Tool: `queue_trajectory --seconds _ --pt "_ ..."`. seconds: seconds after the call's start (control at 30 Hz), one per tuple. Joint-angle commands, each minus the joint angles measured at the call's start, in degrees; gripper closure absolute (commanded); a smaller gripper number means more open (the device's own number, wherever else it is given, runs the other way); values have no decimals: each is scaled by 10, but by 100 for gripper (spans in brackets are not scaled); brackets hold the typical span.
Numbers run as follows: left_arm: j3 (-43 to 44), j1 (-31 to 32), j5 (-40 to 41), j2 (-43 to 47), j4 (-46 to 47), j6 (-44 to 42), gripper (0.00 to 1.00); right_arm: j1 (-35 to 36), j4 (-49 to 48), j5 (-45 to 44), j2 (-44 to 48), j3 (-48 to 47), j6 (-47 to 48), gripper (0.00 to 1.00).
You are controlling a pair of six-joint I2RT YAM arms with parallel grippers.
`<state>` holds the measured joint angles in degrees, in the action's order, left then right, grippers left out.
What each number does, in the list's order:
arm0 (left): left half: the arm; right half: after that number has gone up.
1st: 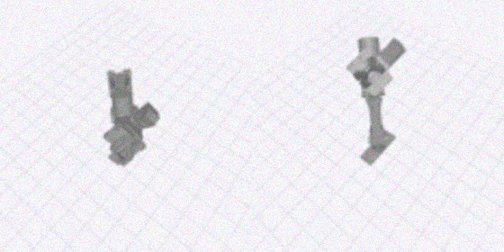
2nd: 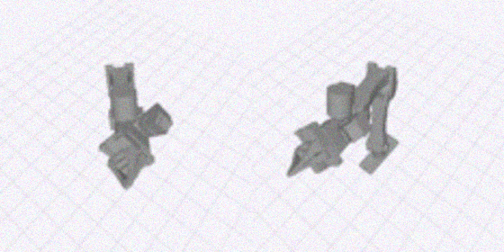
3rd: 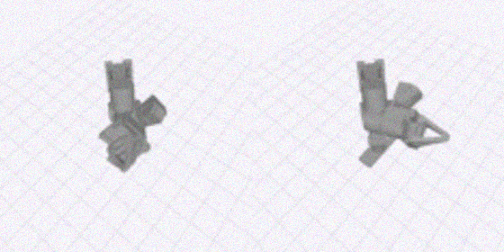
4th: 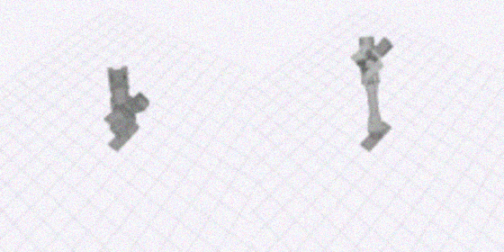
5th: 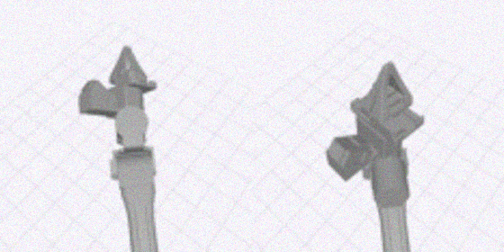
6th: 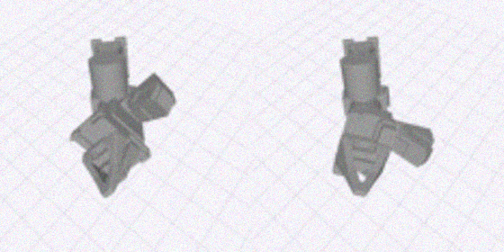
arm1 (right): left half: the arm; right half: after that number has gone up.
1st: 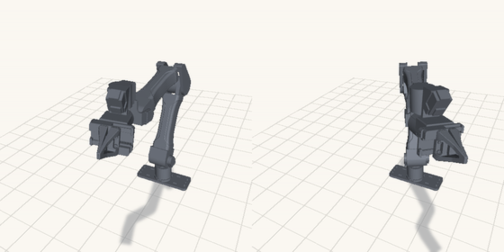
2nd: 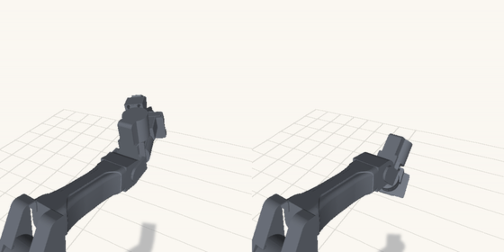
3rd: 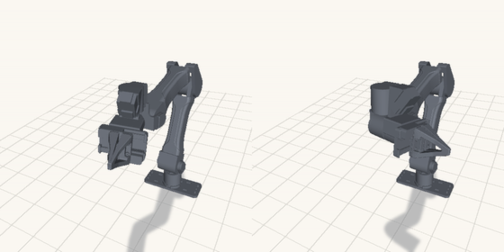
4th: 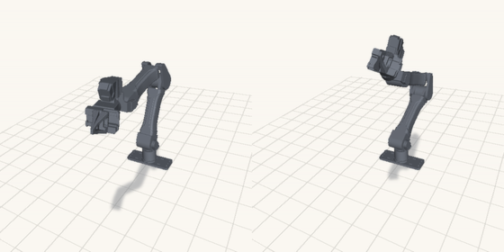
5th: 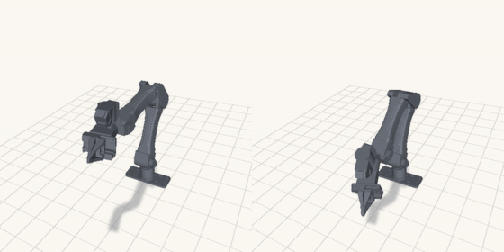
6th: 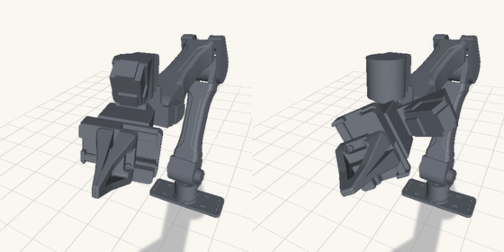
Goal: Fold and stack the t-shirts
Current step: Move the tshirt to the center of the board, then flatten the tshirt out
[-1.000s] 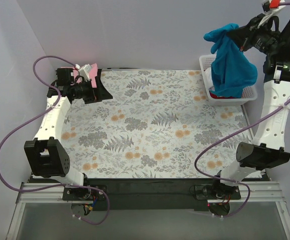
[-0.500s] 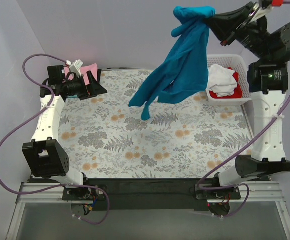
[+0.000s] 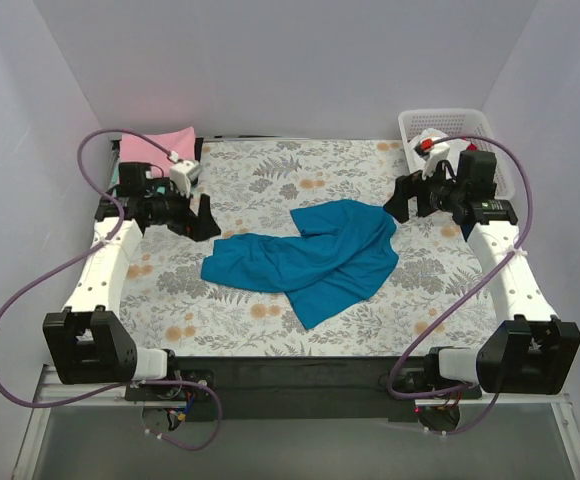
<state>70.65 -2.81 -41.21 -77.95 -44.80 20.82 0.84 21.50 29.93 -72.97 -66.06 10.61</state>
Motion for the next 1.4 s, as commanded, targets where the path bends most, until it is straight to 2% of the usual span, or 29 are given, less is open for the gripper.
queue_trajectory --seconds 0.0,0.1,0.23,0.27,0.4,0.47,0.6,0.9,1.13,1.27,1.33,1.37 --pt "-67 48 78 22 -47 -150 16 9 122 -9 -7 -2 140 2" --pt "-107 69 101 19 -35 -163 19 17 157 -23 -24 37 190 8" --pt "-129 100 126 -20 -7 -155 29 46 156 -54 -38 91 223 16" --pt "-131 110 134 -28 1 -152 31 51 155 -52 -44 96 227 22" --pt "-136 128 169 -72 39 -124 33 104 149 -66 -79 99 216 34" --pt "-133 133 184 -98 62 -105 33 127 139 -71 -97 102 208 37" --pt "-114 134 217 -137 90 -69 35 215 115 -81 -112 120 189 39" --pt "-91 134 278 -200 97 -22 49 378 75 -113 -147 160 195 40" --pt "-111 124 287 -174 62 -23 50 428 85 -136 -205 191 240 40" --pt "-126 104 287 -145 31 -43 50 430 147 -139 -220 192 278 52" --pt "-136 92 286 -128 10 -60 50 429 183 -145 -200 201 302 54" --pt "-137 78 286 -122 6 -65 49 429 194 -149 -190 213 311 62"
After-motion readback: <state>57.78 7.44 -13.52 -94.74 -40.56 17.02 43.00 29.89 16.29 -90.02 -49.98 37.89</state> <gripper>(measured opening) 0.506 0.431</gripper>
